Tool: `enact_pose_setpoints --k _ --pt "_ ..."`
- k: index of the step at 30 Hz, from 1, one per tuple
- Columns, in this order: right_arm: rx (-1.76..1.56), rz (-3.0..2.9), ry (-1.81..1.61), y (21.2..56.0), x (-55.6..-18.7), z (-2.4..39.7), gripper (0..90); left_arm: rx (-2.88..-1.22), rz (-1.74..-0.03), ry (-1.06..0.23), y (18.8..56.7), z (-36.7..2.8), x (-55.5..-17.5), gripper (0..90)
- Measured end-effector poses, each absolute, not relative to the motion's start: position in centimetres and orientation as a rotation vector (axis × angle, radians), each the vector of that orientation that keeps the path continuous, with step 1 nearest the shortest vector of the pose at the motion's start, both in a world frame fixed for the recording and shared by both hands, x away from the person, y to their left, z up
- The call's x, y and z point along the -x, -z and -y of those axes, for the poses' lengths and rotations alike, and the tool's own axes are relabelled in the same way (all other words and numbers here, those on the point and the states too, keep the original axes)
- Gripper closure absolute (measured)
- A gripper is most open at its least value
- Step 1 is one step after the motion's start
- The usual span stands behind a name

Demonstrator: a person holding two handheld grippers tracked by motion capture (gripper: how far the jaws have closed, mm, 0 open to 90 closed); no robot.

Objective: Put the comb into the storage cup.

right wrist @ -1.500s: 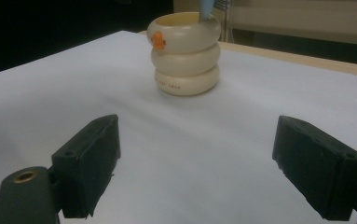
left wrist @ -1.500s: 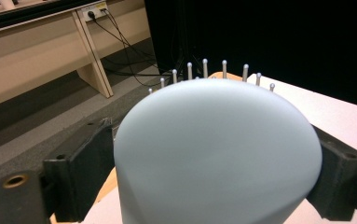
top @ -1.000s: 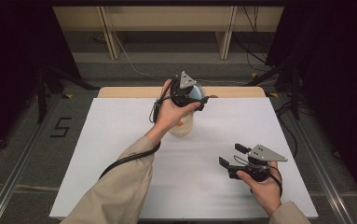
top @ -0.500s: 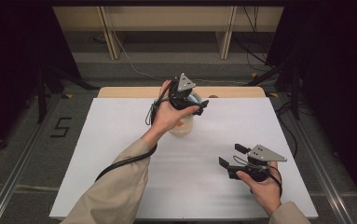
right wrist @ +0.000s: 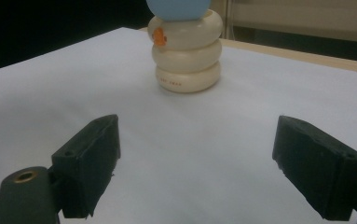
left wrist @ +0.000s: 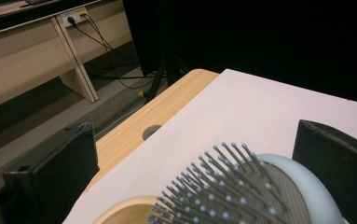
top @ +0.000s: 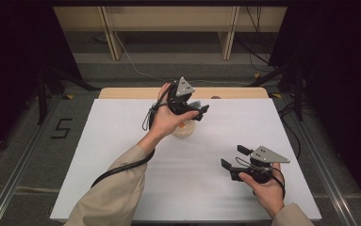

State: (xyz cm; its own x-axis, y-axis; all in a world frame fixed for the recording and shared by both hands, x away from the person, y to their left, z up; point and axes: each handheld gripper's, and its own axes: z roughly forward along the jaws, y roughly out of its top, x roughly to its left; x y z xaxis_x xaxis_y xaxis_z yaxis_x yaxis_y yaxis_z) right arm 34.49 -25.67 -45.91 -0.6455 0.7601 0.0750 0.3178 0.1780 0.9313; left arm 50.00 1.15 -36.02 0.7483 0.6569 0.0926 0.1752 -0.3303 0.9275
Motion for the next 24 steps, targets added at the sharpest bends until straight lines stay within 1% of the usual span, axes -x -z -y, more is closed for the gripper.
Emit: enact_pose_setpoints --k 14,18,24 --pt "-1.015 -2.05 -1.462 45.9 -34.5 25.7 15.7 -1.853 -0.636 -0.534 35.3 -3.0 -48.4 0.0" --pt "-1.016 -2.047 -1.462 45.9 -34.4 25.7 15.7 -1.853 -0.635 -0.529 35.4 -4.2 -47.4 0.0" --pt "-1.015 -2.044 -1.461 45.8 -34.5 25.7 15.7 -1.852 -0.629 -0.525 35.5 -7.2 -45.4 0.0"
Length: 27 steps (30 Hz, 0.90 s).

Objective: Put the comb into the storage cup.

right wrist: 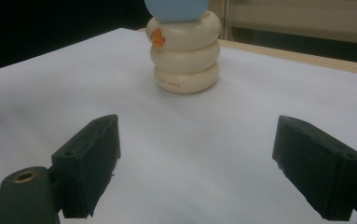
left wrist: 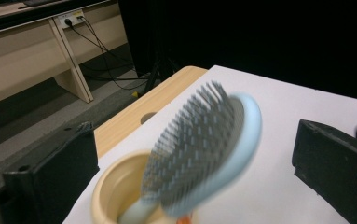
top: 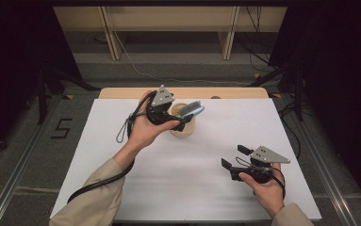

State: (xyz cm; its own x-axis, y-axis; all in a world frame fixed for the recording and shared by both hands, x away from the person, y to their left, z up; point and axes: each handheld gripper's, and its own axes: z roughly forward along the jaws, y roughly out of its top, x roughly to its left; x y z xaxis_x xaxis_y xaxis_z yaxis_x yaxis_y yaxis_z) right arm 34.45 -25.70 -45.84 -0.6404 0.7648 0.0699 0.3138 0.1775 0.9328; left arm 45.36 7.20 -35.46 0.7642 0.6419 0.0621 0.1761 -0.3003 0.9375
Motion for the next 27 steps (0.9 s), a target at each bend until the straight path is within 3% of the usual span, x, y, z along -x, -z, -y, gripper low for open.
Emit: enact_pose_setpoints --k 17,27 --pt "-1.019 -2.039 -1.456 45.8 -34.5 25.7 15.7 -1.816 -0.661 -0.524 37.9 -13.5 -41.2 0.0" --pt "-1.022 -2.039 -1.454 45.8 -34.5 25.6 15.7 -1.803 -0.677 -0.533 38.7 -15.2 -40.0 0.0"
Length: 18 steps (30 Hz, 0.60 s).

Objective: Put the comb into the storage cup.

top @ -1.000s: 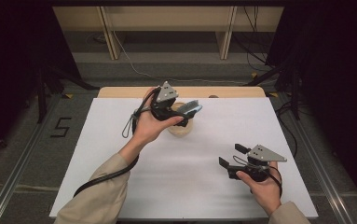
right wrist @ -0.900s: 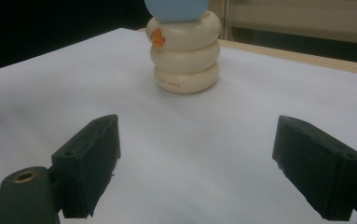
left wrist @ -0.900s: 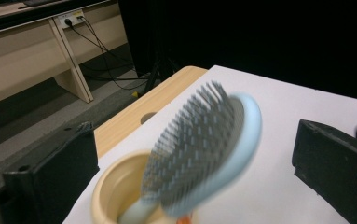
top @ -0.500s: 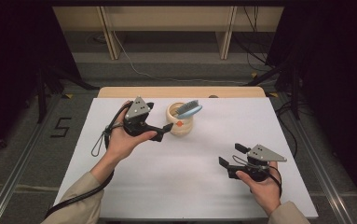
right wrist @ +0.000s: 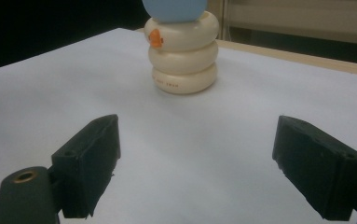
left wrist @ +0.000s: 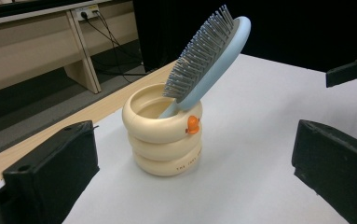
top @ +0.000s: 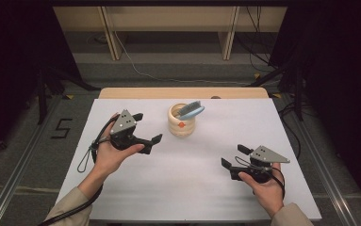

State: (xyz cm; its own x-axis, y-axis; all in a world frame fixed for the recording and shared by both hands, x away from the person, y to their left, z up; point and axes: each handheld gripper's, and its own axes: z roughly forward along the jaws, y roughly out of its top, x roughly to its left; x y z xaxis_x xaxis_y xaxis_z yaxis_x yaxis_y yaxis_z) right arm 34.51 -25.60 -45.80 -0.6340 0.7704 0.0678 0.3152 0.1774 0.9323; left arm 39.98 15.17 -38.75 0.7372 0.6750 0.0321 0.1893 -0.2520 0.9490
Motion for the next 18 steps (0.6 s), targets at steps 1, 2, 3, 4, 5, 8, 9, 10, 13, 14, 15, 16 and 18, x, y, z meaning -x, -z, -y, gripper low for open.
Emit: enact_pose_setpoints --k 1,2,3,4,5,8,9,10,13,14,15,16,18 --pt "-1.021 -2.04 -1.452 45.8 -34.5 25.6 15.7 -1.801 -0.676 -0.532 38.8 -15.2 -39.9 0.0" --pt "-1.021 -2.04 -1.453 45.8 -34.5 25.6 15.7 -1.802 -0.675 -0.532 38.9 -15.3 -39.8 0.0" --pt "-1.022 -2.04 -1.453 45.8 -34.5 25.6 15.7 -1.802 -0.676 -0.534 38.9 -15.3 -39.8 0.0" --pt "-1.021 -2.04 -1.452 45.8 -34.5 25.6 15.7 -1.806 -0.673 -0.533 39.0 -15.4 -39.7 0.0" --pt "-1.022 -2.041 -1.451 45.8 -34.5 25.6 15.7 -1.806 -0.674 -0.53 39.1 -15.4 -39.6 0.0" --pt "-1.023 -2.039 -1.453 45.8 -34.5 25.6 15.8 -1.805 -0.671 -0.535 39.4 -15.8 -39.1 0.0" --pt "-1.023 -2.039 -1.453 45.8 -34.5 25.7 15.7 -1.802 -0.67 -0.534 39.5 -15.8 -39.0 0.0" --pt "-1.023 -2.039 -1.453 45.8 -34.5 25.6 15.8 -1.802 -0.669 -0.535 39.5 -16.0 -38.8 0.0" --pt "-1.022 -2.041 -1.451 45.8 -34.5 25.6 15.7 -1.799 -0.665 -0.54 40.0 -16.4 -38.2 0.0" --pt "-1.021 -2.041 -1.451 45.8 -34.5 25.6 15.8 -1.796 -0.665 -0.542 40.2 -16.5 -38.0 0.0" --pt "-1.02 -2.04 -1.452 45.8 -34.5 25.6 15.7 -1.796 -0.664 -0.543 40.4 -16.6 -37.8 0.0" --pt "-1.02 -2.04 -1.452 45.8 -34.5 25.6 15.8 -1.796 -0.665 -0.543 40.7 -16.7 -37.6 0.0" --pt "-1.019 -2.039 -1.453 45.8 -34.5 25.6 15.7 -1.794 -0.665 -0.546 41.1 -17.0 -37.2 0.0"
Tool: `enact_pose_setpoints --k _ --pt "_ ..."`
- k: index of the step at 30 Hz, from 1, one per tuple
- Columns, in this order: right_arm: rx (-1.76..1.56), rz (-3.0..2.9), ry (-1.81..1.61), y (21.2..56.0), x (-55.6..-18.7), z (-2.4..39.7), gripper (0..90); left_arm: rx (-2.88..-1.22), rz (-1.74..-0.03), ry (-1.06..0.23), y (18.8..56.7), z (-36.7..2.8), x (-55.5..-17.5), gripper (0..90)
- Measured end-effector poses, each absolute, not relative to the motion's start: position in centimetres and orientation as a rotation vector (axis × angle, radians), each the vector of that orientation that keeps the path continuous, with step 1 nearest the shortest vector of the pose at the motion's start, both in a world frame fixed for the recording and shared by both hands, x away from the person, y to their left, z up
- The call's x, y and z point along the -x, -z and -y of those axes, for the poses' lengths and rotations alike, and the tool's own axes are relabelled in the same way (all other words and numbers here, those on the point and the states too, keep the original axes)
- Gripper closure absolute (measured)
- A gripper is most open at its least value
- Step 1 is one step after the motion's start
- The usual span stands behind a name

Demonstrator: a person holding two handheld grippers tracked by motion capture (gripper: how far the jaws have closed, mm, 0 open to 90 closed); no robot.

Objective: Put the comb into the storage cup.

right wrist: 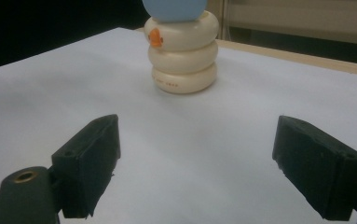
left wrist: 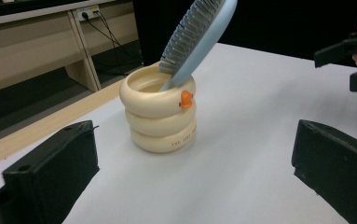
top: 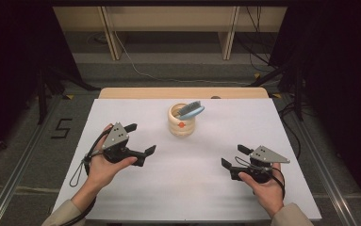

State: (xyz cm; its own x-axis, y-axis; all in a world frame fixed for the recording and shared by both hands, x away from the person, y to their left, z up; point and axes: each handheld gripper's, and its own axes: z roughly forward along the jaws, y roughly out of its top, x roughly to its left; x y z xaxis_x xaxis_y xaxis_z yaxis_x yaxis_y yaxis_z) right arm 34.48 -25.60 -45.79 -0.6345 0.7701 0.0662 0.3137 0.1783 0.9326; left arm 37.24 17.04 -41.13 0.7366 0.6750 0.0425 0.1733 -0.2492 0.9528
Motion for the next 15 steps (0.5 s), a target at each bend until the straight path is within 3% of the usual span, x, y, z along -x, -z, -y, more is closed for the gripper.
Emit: enact_pose_setpoints --k 7,15 --pt "-1.011 -2.043 -1.451 45.8 -34.5 25.5 15.7 -1.802 -0.677 -0.589 42.6 -17.7 -36.4 0.0" --pt "-1.003 -2.043 -1.453 45.7 -34.4 25.5 15.7 -1.777 -0.748 -0.51 44.1 -18.2 -36.7 0.0"
